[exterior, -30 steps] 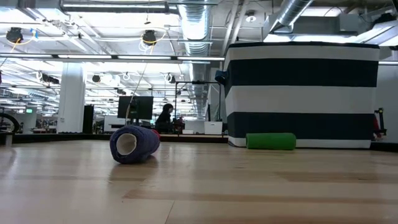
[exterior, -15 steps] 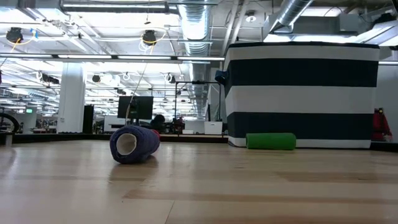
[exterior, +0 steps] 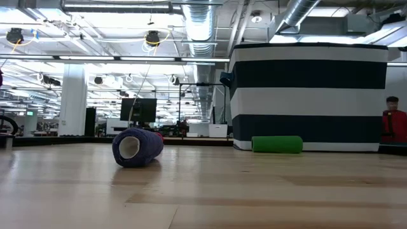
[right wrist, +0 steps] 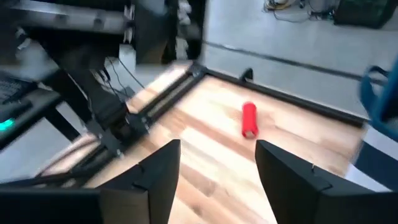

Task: Pick & place medical supplies in basket/bin
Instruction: Put the red bandage into the transparent bin

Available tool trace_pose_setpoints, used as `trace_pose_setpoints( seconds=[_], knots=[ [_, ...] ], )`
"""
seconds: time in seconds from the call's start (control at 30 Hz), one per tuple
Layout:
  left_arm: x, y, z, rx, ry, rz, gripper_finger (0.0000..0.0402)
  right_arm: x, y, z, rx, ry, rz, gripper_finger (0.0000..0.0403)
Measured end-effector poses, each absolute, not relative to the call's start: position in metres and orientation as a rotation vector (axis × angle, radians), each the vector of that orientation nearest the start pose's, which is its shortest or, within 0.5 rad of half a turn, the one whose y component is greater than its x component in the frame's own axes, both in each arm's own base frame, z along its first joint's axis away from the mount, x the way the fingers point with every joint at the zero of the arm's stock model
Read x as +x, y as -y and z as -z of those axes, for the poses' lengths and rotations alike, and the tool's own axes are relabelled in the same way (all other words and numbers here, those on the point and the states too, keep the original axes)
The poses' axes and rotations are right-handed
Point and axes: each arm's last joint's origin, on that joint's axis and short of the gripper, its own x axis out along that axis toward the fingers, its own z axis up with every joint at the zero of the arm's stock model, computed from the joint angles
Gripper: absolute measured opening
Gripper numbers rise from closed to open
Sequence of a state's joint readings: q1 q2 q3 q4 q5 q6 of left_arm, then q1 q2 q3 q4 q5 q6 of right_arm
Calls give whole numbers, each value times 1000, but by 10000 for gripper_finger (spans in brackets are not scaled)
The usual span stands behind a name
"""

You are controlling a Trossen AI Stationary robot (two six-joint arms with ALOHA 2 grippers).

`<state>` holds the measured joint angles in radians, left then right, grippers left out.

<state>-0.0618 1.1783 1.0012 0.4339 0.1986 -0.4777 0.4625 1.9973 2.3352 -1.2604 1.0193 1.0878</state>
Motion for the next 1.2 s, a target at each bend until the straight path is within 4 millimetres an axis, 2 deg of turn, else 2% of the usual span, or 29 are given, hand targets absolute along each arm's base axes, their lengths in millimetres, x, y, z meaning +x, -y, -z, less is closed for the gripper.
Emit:
trace_pose_setpoints(
  seconds=[0.1,0.23,0.37,0.43,0.6,0.73,0.87,1.07,1.2],
  knots=[
    [243,8,-388,-372,89,182,232,343,-159,-414,401,-358,807,188],
    [221,-9,-375,-329,-93,-102,232,321,-170,-411,434,-390,839,166],
    [209,-28,-363,-362,-182,-431,232,312,-182,-415,475,-369,802,146],
    [207,-37,-358,-354,-209,-533,232,308,-183,-415,481,-369,800,138],
    [214,-48,-345,-310,-327,-504,232,306,-187,-414,521,-409,782,130],
    [218,-42,-330,-274,-493,-370,232,301,-195,-413,555,-497,728,133],
    [219,-38,-320,-191,-605,-361,232,294,-206,-412,592,-515,699,145],
    [221,-54,-318,-138,-603,-431,232,287,-216,-411,654,-571,666,180],
    [223,-74,-312,-149,-633,-482,232,287,-217,-410,673,-598,657,212]
  ],
)
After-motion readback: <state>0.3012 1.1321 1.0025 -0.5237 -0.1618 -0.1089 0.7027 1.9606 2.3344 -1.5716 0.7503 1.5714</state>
